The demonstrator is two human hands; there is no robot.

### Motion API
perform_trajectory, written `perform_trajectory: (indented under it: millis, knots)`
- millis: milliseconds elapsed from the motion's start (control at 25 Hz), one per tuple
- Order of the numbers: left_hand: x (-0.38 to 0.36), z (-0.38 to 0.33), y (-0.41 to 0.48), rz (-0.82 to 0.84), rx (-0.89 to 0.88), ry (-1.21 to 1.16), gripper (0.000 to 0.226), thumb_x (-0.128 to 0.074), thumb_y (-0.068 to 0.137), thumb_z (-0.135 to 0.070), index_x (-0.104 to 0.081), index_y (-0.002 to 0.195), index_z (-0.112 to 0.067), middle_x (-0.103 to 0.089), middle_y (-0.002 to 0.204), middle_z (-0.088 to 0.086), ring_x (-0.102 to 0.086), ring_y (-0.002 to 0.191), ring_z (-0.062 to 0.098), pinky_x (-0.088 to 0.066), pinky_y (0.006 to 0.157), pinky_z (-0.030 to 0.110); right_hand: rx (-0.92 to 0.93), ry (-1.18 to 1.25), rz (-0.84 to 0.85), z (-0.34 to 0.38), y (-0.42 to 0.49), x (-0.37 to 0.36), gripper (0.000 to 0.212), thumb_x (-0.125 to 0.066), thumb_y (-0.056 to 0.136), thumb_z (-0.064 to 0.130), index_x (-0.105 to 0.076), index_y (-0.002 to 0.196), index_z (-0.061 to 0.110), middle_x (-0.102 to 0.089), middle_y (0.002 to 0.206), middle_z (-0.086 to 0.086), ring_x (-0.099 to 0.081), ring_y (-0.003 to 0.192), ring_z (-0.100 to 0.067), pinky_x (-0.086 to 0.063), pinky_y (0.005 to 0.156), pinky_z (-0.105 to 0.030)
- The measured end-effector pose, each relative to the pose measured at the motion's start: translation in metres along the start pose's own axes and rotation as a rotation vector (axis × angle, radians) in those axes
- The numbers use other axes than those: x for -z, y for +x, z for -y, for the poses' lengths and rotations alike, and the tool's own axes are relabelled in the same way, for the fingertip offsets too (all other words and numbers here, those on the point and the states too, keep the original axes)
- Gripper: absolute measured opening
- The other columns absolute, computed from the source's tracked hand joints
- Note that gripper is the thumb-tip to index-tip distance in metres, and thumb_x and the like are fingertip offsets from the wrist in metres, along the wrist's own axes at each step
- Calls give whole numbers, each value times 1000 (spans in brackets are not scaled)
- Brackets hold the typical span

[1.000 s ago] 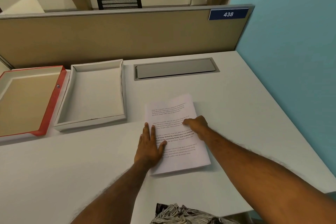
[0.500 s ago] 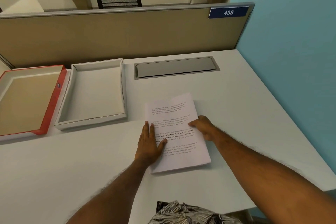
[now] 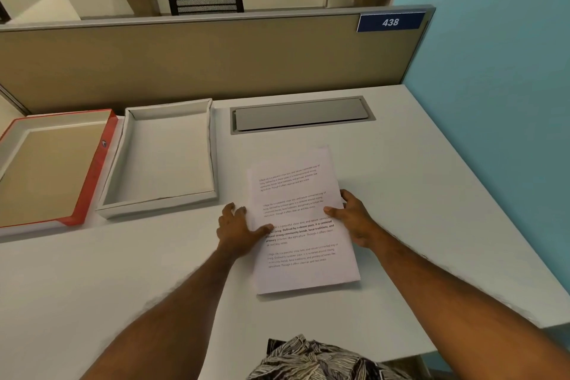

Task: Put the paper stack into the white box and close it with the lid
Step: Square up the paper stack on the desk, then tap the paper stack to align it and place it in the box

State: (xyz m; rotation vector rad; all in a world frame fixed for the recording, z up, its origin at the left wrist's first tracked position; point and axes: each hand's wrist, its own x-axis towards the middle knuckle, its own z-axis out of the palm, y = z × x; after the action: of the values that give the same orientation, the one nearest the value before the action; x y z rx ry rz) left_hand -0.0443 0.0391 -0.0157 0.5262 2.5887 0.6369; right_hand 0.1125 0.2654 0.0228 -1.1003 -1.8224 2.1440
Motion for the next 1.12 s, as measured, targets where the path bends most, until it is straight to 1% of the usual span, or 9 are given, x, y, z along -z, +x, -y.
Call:
perform_trajectory:
  millis: [120,280,400,480,600,760,880,960,1120]
  knots:
    - [-3,-12,1,39,70,-153,95,-81,66,-54,-45,137,-3,-26,154,11,-36,138,32,-35,112,49,6,5,20,1,-2,1,44,-69,84,-1,-54,124,11,-66,122,-20,-67,105,-40,-56,89,-55]
    - [6,-21,6,122,129,-614,56,-86,69,-16,-60,116,0,-65,124,15,-65,108,29,-54,95,45,19,44,8,2,-4,3,48,-68,84,-1,-52,129,7,-65,124,-21,-66,106,-41,-55,90,-55]
    - [14,-25,3,232,157,-788,59,-77,78,-6,-43,126,-1,-63,123,13,-66,97,22,-57,74,32,31,75,6,4,-5,4,49,-67,84,-3,-51,130,4,-65,125,-22,-66,105,-41,-55,89,-52]
    - [16,-26,0,257,177,-868,64,-74,80,-3,-33,130,-4,-60,127,14,-66,94,20,-56,66,28,36,91,7,5,-5,4,50,-67,84,-4,-51,130,3,-64,125,-22,-65,106,-41,-55,90,-52]
    - [16,-28,-6,242,154,-898,69,-70,83,-1,-28,137,-4,-59,132,15,-66,93,22,-58,74,34,47,80,2,7,-7,4,48,-67,84,-3,-51,130,3,-64,126,-22,-64,110,-42,-54,92,-54]
    - [22,-36,-14,134,-19,-791,41,-66,85,-3,-54,123,-7,-66,122,12,-68,103,31,-60,83,43,63,57,-19,12,-8,4,44,-66,85,-3,-53,127,2,-63,127,-23,-64,111,-40,-53,94,-54]
    - [34,-52,-17,-3,-110,-725,47,-63,87,-6,-45,131,-9,-59,127,9,-62,109,28,-57,89,48,120,25,-51,24,-10,2,40,-65,87,-1,-54,125,1,-64,126,-22,-65,110,-38,-53,95,-53]
    - [42,-62,-18,-91,-189,-687,47,-62,89,-8,-40,130,-13,-56,125,6,-60,108,23,-58,87,43,183,-15,-69,37,-11,0,34,-64,88,1,-57,121,4,-67,122,-19,-66,108,-37,-54,94,-53]
    - [57,-74,-22,-220,-337,-701,45,-60,90,-8,-37,124,-24,-54,116,-8,-60,100,12,-56,66,16,343,-95,-116,67,-17,-5,29,-62,91,8,-57,119,12,-68,118,-14,-68,104,-33,-57,89,-51]
